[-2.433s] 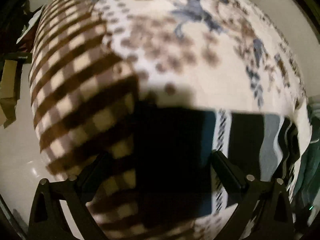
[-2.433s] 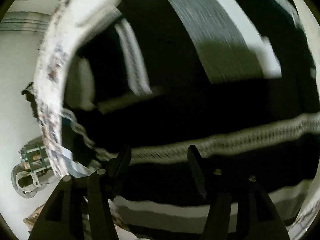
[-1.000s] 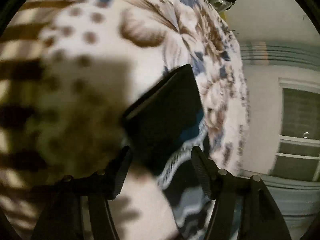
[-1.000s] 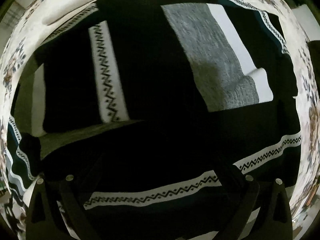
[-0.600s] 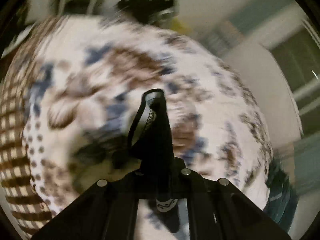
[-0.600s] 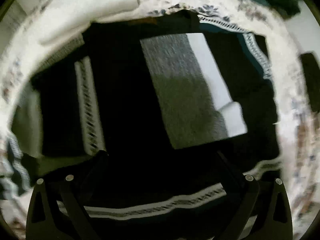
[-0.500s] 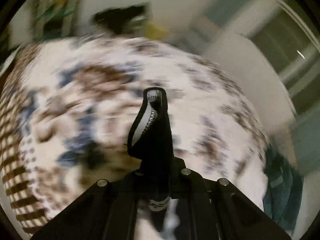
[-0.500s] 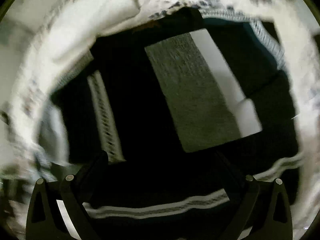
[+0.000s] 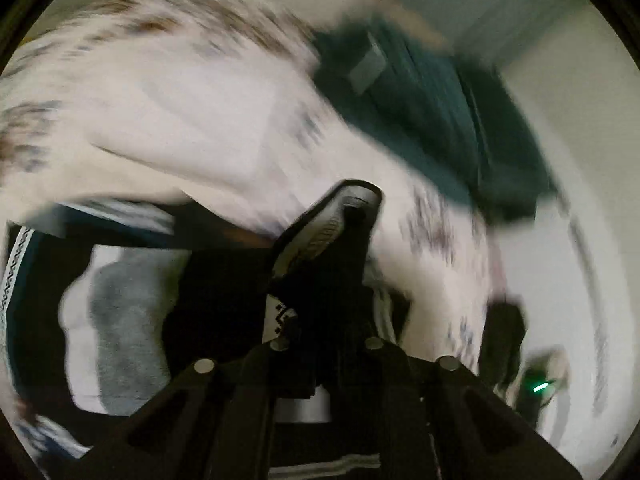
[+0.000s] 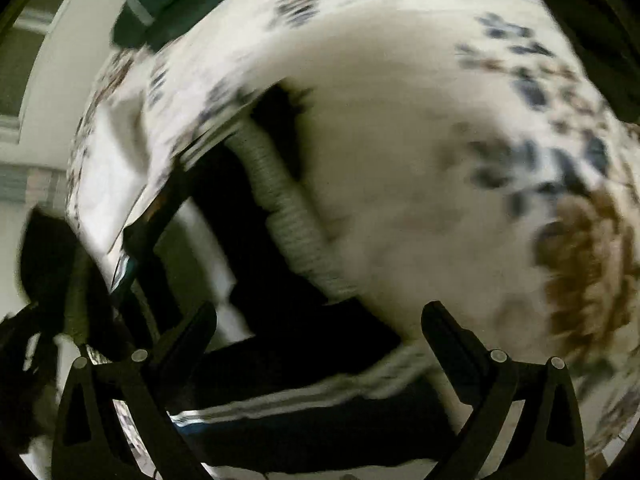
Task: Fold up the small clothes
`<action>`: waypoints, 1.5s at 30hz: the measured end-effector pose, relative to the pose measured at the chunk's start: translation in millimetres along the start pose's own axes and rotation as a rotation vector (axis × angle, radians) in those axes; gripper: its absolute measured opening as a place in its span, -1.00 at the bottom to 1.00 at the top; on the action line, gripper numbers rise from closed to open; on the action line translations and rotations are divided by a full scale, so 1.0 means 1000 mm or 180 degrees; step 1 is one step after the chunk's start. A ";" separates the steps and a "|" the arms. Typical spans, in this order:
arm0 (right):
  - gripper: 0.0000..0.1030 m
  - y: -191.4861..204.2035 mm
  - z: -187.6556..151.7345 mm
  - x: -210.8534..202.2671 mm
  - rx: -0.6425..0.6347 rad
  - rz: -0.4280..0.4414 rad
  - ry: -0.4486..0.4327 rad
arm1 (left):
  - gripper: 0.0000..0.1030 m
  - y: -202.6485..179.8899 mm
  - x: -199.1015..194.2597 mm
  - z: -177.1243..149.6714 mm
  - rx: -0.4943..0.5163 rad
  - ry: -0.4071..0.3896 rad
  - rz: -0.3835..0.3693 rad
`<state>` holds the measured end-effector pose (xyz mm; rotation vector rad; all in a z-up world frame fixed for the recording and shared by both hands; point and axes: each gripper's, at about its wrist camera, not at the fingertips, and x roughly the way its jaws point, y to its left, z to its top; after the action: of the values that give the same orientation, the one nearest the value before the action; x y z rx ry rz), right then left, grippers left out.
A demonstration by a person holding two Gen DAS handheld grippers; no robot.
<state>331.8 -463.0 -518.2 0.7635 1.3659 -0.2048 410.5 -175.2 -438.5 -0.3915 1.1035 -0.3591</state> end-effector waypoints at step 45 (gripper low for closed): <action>0.10 0.018 0.136 0.031 -0.0129 0.0369 0.0117 | 1.00 0.260 -0.053 -0.013 -0.0637 -0.0014 0.1527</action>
<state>458.1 -522.1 -539.1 0.8132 1.3521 -0.0720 399.6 75.6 -525.5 -0.2905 1.1931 0.1767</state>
